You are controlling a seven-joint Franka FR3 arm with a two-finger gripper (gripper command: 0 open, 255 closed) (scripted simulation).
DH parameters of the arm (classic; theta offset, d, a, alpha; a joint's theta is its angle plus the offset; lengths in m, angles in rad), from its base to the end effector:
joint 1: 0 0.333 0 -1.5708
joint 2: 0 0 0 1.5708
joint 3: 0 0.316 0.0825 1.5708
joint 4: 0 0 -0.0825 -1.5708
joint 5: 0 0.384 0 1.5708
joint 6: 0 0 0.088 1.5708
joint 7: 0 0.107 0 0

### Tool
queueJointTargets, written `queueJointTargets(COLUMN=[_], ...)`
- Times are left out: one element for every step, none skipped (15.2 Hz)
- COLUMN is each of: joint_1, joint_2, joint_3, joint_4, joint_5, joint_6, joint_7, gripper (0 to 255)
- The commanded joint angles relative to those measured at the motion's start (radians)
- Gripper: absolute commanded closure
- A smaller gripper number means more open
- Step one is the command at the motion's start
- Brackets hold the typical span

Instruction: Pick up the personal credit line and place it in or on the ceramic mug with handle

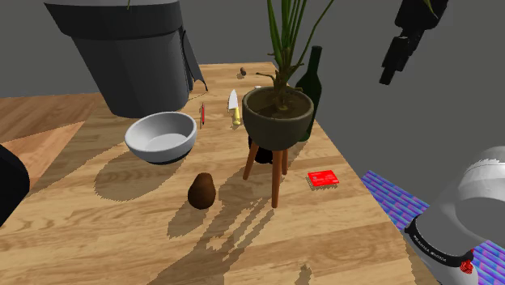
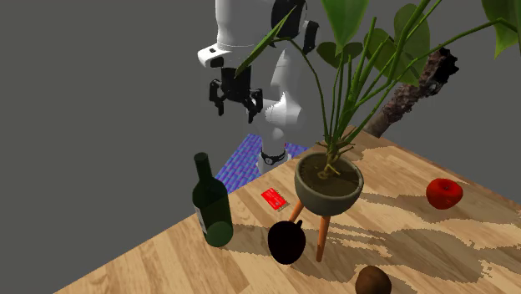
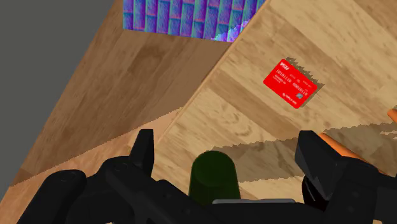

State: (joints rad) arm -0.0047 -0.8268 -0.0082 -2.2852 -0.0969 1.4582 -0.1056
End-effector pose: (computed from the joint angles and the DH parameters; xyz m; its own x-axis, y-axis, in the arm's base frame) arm 0.2835 -0.0159 0.6262 0.9964 0.0840 -0.0093 0.0844 -0.9924 0.0896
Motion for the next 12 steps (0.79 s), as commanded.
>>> queueJointTargets(joint_1=[0.000,0.015,0.029,0.044,0.058,0.072,0.085,0.099,0.112,0.125,0.138,0.151], joint_2=[0.000,0.026,0.052,0.077,0.103,0.129,0.155,0.180,0.206,0.232,0.257,0.283], joint_3=[0.000,0.009,0.019,0.028,0.038,0.048,0.058,0.069,0.079,0.090,0.101,0.112], joint_4=[0.000,-0.009,-0.018,-0.027,-0.036,-0.045,-0.055,-0.064,-0.073,-0.083,-0.093,-0.103], joint_5=[0.000,-0.004,-0.008,-0.012,-0.017,-0.021,-0.026,-0.031,-0.036,-0.041,-0.046,-0.052], joint_6=[0.000,0.012,0.024,0.037,0.049,0.061,0.073,0.086,0.098,0.111,0.124,0.136], joint_7=[0.000,-0.018,-0.035,-0.052,-0.069,-0.086,-0.103,-0.119,-0.134,-0.150,-0.165,-0.180], gripper=[0,0,0,0,0,0,0,0,0,0,0,0])
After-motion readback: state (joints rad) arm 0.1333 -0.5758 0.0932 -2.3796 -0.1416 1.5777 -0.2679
